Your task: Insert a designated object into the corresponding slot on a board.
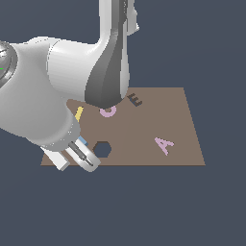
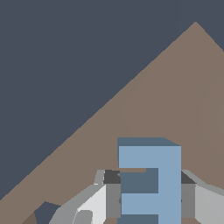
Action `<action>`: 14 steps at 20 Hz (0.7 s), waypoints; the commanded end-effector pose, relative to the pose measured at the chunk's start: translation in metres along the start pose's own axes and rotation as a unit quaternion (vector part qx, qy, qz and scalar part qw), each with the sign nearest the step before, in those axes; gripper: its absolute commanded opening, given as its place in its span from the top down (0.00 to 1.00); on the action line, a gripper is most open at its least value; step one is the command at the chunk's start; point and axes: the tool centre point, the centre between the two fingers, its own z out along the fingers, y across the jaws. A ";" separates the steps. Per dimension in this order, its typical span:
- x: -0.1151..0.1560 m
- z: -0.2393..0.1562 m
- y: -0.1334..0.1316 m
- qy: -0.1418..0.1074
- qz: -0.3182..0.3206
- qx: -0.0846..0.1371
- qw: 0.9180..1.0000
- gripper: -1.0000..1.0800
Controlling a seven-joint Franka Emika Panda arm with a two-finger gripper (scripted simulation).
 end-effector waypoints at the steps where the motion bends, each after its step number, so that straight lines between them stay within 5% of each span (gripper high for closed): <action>1: -0.012 -0.001 -0.011 0.000 -0.037 0.000 0.999 1.00; 8: -0.057 -0.003 -0.038 0.000 -0.163 0.000 0.987 1.00; 14: -0.110 -0.004 -0.053 0.000 -0.288 0.000 0.958 1.00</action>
